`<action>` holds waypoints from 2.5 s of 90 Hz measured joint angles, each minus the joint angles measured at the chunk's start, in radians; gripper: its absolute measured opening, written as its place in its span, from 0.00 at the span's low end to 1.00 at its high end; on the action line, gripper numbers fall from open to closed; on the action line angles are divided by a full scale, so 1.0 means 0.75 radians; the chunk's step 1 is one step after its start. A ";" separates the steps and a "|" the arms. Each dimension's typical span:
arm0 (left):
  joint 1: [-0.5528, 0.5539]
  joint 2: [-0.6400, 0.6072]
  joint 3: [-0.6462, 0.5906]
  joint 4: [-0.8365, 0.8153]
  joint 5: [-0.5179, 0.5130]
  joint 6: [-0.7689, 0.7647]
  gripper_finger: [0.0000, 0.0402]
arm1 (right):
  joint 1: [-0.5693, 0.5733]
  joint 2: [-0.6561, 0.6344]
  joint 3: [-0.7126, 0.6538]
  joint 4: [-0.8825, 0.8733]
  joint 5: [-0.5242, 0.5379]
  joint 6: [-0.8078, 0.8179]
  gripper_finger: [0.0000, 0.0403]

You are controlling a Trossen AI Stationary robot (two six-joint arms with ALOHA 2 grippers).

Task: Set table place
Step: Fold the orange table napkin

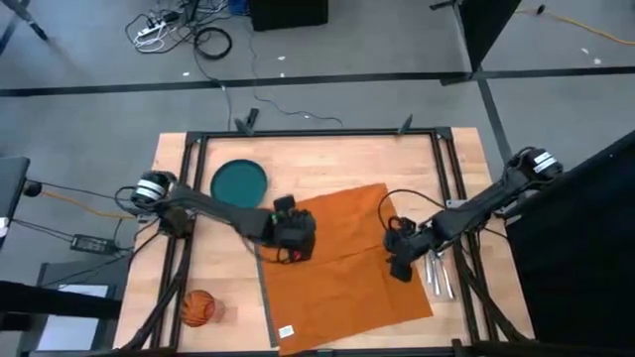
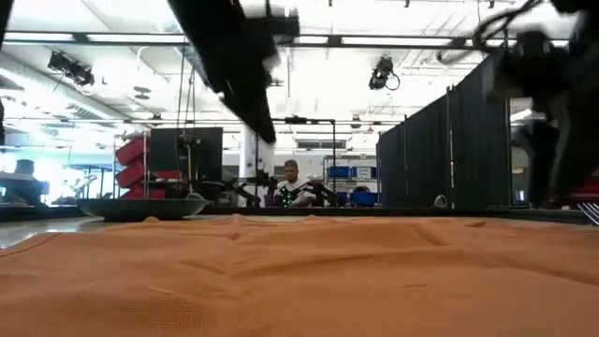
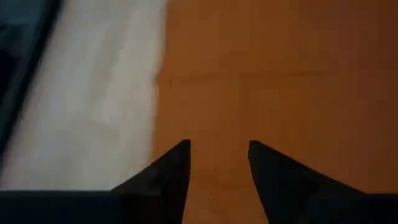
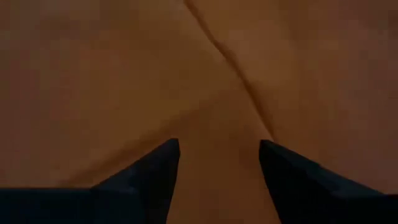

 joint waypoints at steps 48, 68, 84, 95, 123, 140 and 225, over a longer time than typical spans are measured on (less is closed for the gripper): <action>-0.258 0.162 -0.211 0.042 0.196 -0.342 0.37 | -0.108 0.073 -0.107 0.031 -0.049 -0.313 0.45; -0.243 0.156 -0.228 -0.098 0.116 -0.232 0.37 | -0.024 0.118 -0.106 0.107 -0.070 -0.154 0.43; -0.218 0.162 -0.182 -0.171 0.115 -0.169 0.37 | 0.000 0.091 -0.084 0.079 -0.088 -0.133 0.43; -0.278 0.153 -0.032 -0.268 0.114 -0.183 0.37 | 0.015 -0.003 0.009 -0.073 -0.167 -0.118 0.43; -0.353 0.143 0.076 0.255 -0.012 0.091 0.37 | 0.094 -0.162 0.061 0.106 -0.201 -0.145 0.43; -0.351 0.144 0.143 0.257 0.021 0.164 0.37 | 0.218 -0.086 0.061 0.422 -0.228 -0.167 0.45; -0.768 0.354 0.248 -0.087 0.321 -0.549 0.37 | 0.650 0.742 0.749 -0.260 0.053 0.234 0.55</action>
